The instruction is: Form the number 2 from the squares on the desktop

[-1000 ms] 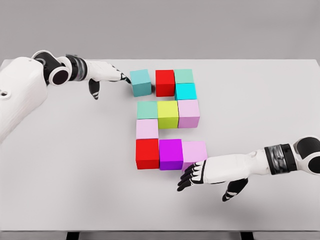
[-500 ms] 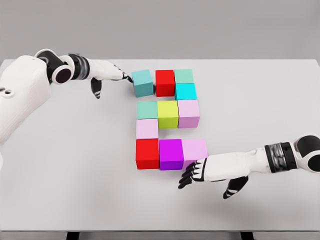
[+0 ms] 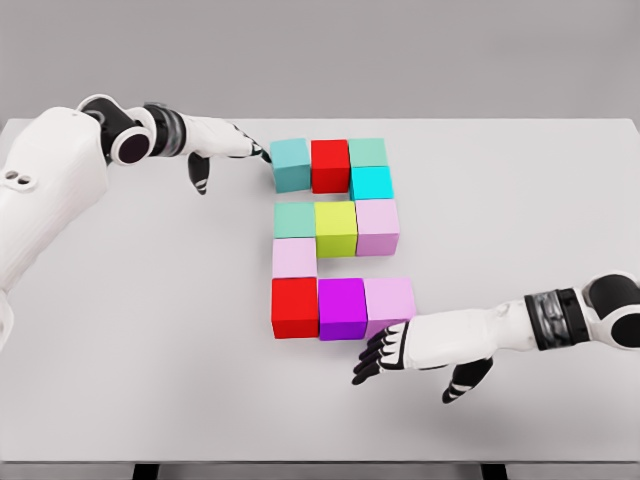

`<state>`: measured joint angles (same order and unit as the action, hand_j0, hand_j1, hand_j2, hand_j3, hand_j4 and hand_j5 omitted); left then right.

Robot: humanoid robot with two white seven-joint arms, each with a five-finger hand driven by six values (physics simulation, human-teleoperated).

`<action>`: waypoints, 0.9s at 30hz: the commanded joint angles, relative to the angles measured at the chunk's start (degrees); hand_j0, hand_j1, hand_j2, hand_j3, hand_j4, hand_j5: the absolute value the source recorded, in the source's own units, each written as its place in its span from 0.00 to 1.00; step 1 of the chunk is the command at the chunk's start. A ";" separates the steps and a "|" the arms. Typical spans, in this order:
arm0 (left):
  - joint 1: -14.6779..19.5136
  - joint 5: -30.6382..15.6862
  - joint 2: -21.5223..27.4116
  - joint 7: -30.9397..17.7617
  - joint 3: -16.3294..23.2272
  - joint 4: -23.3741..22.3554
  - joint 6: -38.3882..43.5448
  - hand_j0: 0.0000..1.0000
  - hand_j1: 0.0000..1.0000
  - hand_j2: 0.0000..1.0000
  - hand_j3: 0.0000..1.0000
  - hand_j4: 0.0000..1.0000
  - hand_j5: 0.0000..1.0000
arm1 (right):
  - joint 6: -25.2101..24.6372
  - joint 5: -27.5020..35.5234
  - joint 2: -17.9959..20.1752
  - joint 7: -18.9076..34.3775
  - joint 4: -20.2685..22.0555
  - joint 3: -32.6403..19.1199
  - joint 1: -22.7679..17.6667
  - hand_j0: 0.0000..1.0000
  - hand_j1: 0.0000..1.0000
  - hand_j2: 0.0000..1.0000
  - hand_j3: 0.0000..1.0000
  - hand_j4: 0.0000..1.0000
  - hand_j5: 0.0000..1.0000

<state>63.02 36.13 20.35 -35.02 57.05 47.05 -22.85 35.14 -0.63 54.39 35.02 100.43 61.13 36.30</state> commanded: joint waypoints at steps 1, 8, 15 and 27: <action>0.00 -0.10 -0.14 0.02 -0.10 -0.12 0.09 1.00 1.00 1.00 1.00 1.00 1.00 | -0.14 0.37 0.10 -0.02 0.12 0.04 0.00 1.00 1.00 1.00 1.00 1.00 1.00; 0.00 -0.01 -0.32 0.02 -0.10 -0.12 0.09 1.00 1.00 1.00 1.00 1.00 1.00 | -0.14 0.28 0.80 -0.02 0.29 0.91 -0.26 1.00 1.00 1.00 1.00 1.00 1.00; 0.09 -0.10 0.30 0.02 -0.28 -0.03 0.00 1.00 1.00 1.00 1.00 1.00 1.00 | -0.14 0.19 0.72 -0.02 0.38 2.06 -0.26 1.00 1.00 1.00 1.00 1.00 1.00; -0.35 -0.36 0.56 0.02 -8.54 0.06 -1.06 1.00 1.00 1.00 1.00 1.00 1.00 | -0.14 0.37 15.48 -0.02 0.12 -5.49 -0.97 1.00 1.00 1.00 1.00 1.00 1.00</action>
<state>62.67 35.84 20.90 -35.02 49.52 47.10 -23.83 35.15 -0.82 65.96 35.02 100.56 58.19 35.07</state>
